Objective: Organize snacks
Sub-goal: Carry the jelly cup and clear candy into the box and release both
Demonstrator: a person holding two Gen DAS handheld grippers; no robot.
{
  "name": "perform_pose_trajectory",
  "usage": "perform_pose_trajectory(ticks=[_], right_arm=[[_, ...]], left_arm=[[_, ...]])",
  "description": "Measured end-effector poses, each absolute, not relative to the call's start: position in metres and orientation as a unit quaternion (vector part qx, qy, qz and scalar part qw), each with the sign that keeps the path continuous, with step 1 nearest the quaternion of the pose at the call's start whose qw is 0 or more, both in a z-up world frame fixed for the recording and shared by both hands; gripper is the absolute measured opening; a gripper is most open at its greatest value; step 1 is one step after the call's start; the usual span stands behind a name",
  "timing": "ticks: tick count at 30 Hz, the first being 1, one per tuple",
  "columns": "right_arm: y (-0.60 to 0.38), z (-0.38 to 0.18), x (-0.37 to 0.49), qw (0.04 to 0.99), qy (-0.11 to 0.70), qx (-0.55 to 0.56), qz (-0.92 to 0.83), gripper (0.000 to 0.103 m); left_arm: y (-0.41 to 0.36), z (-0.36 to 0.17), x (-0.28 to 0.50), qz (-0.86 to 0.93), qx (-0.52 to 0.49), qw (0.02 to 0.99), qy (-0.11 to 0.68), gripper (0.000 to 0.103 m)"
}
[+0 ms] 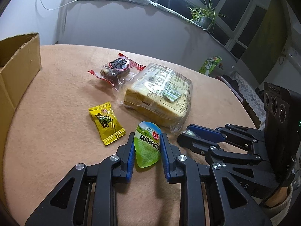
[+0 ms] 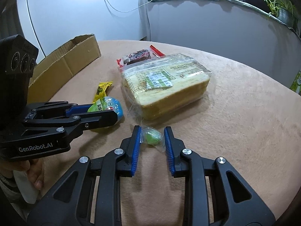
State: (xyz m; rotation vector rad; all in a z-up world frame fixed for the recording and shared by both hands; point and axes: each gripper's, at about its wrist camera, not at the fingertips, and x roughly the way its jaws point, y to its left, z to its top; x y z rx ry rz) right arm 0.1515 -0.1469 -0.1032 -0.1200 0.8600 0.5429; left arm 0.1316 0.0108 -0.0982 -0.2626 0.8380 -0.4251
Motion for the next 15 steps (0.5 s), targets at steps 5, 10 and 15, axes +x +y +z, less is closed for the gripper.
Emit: perform_pose_trajectory(ticks=[5, 10, 15], right_arm=[[-0.148, -0.104, 0.150, 0.877, 0.407, -0.061, 0.247, 0.026], [-0.152, -0.099, 0.148, 0.884, 0.401, -0.057, 0.233, 0.026], [-0.161, -0.088, 0.134, 0.898, 0.379, -0.032, 0.219, 0.026]], left_arm=[[0.009, -0.099, 0.133, -0.203, -0.124, 0.885, 0.400, 0.023], [0.007, -0.098, 0.135, -0.194, -0.118, 0.887, 0.401, 0.023], [0.004, -0.087, 0.125, -0.174, -0.098, 0.903, 0.380, 0.023]])
